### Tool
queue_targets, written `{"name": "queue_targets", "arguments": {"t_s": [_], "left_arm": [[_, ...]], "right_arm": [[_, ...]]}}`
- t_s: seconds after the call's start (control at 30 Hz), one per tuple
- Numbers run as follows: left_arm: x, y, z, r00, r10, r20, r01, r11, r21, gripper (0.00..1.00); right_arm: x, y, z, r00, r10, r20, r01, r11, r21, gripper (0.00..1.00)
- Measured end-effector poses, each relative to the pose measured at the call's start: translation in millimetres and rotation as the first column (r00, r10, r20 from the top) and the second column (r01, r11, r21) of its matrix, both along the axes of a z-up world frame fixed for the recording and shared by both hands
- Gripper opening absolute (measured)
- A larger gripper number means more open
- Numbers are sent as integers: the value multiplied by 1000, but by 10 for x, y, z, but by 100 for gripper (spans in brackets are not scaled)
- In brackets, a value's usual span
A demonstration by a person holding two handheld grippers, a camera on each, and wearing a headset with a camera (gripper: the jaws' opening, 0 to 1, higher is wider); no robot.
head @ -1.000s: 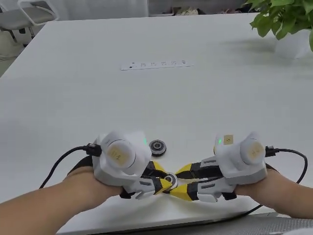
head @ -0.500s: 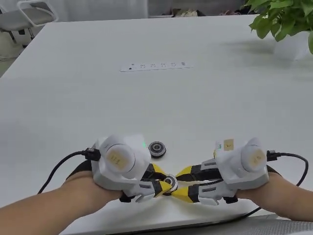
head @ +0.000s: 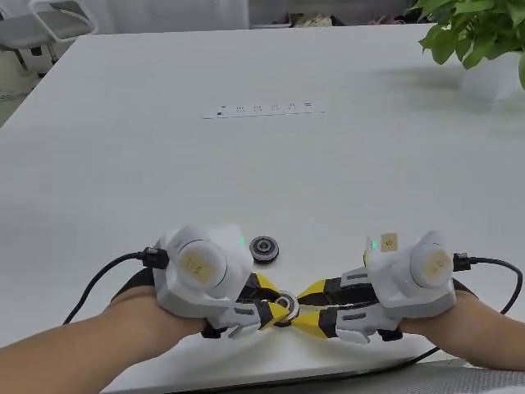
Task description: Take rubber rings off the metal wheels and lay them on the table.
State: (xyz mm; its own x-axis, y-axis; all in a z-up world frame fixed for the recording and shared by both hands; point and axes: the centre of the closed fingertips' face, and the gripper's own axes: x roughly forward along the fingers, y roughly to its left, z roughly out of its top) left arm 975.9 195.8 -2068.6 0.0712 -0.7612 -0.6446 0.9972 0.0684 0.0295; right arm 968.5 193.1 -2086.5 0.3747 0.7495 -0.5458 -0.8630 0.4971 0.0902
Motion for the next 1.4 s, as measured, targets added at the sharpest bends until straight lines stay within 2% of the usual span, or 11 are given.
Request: {"name": "queue_targets", "arguments": {"t_s": [0.3, 0.47, 0.73, 0.83, 0.97, 1.17, 1.4], "left_arm": [[3, -3, -1, 1000, 2, -1, -2, 1000, -3, 8], [4, -5, 0, 1000, 4, 0, -4, 1000, -4, 8], [13, -7, 0, 1000, 9, 3, -9, 1000, -5, 8], [16, -7, 1, 1000, 12, 2, -12, 1000, -7, 8], [16, -7, 2, 1000, 13, 4, -13, 1000, -7, 8], [14, -12, 0, 1000, 18, 10, -18, 1000, -7, 8], [17, -33, 1, 1000, 25, 13, -25, 1000, -12, 8]], "right_arm": [[5, -20, -8, 1000, -7, -5, 7, 1000, 0, 14], [-6, -41, -9, 1000, -20, -21, 20, 1000, -2, 9], [9, -41, -4, 998, -39, -45, 39, 999, 12, 6], [19, -50, -5, 997, -49, -52, 50, 999, 6, 0], [12, -40, 0, 996, -59, -63, 60, 998, 14, 0], [31, -62, 4, 989, -105, -104, 110, 993, 48, 0], [45, -90, 8, 982, -138, -130, 147, 987, 63, 0]]}}
